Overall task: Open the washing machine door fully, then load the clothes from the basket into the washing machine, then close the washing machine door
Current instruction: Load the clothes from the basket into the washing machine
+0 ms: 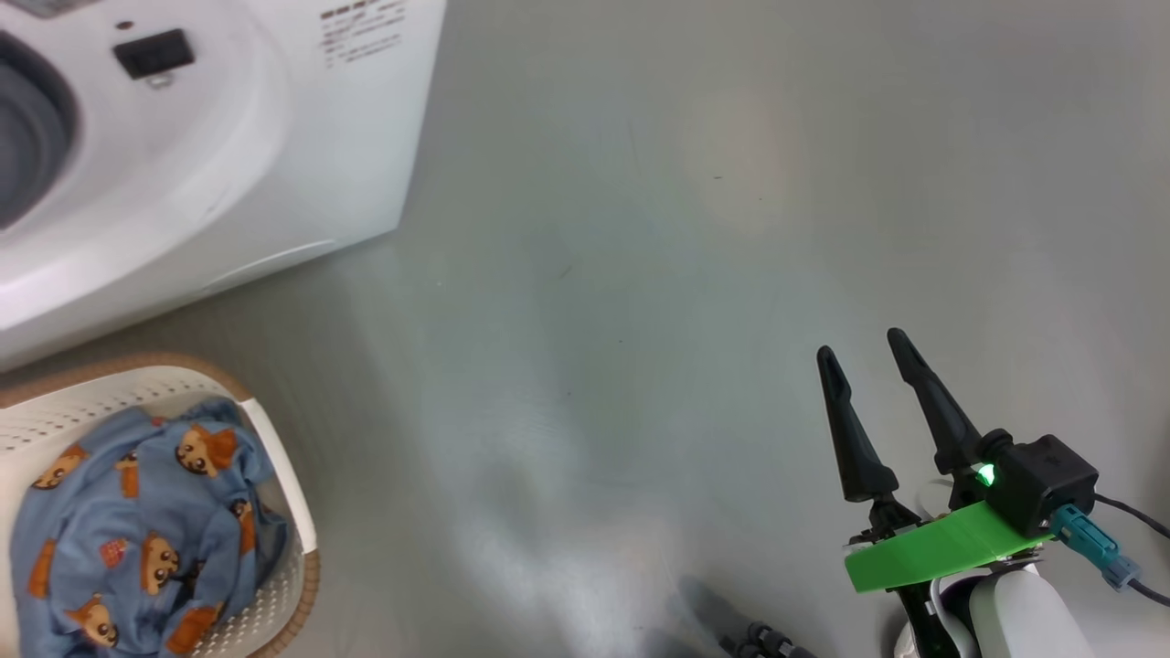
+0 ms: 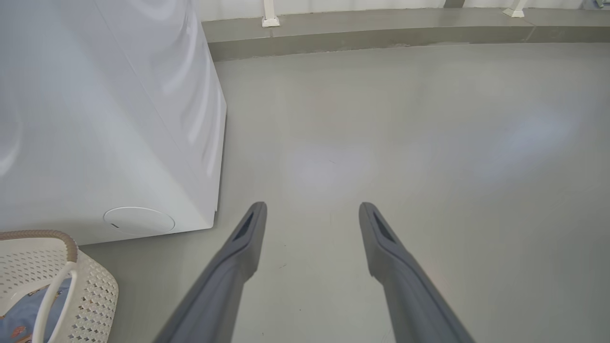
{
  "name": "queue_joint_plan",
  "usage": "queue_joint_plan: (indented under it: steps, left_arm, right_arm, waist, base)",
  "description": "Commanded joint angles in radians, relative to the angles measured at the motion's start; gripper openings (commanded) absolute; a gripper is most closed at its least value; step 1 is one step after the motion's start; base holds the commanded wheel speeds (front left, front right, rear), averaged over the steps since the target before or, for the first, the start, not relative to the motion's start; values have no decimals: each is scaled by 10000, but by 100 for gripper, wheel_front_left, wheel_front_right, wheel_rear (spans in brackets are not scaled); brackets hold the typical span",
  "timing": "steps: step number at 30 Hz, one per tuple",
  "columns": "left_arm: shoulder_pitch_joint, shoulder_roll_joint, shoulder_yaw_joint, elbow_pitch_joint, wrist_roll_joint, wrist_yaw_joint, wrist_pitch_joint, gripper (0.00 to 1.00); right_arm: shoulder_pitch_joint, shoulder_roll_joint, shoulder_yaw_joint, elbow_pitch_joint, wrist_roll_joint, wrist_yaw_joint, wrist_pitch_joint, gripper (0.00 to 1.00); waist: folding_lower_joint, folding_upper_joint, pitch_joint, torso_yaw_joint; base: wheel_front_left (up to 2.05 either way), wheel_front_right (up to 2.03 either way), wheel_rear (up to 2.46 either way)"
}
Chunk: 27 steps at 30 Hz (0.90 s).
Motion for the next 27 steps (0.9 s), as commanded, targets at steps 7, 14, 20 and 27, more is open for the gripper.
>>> queue_joint_plan:
  steps: [7,14,20,27]
  left_arm:
    - [233,-89,15,-35,-110,312,-188,100]
    - [976,-543,217,-461,-350,346,-222,100]
    - [1957,-1062,463,-1221,-519,316,-225,100]
    - [3150,-1650,638,-2443,-408,239,-226,100]
  right_arm:
    - [173,-121,74,-79,-9,16,-48,100]
    - [120,-121,-30,39,-89,16,-48,100]
    - [48,-121,-94,142,-150,16,-48,100]
    - [17,-121,-262,219,-281,16,-48,100]
  waist:
    - [-1,0,-585,470]
    - [-1,0,-1147,799]
    - [-1,0,-1625,1188]
    - [-1,0,-2019,1704]
  base:
    - [0,0,0]
    - [0,0,0]
    - [0,0,0]
    - [0,0,0]
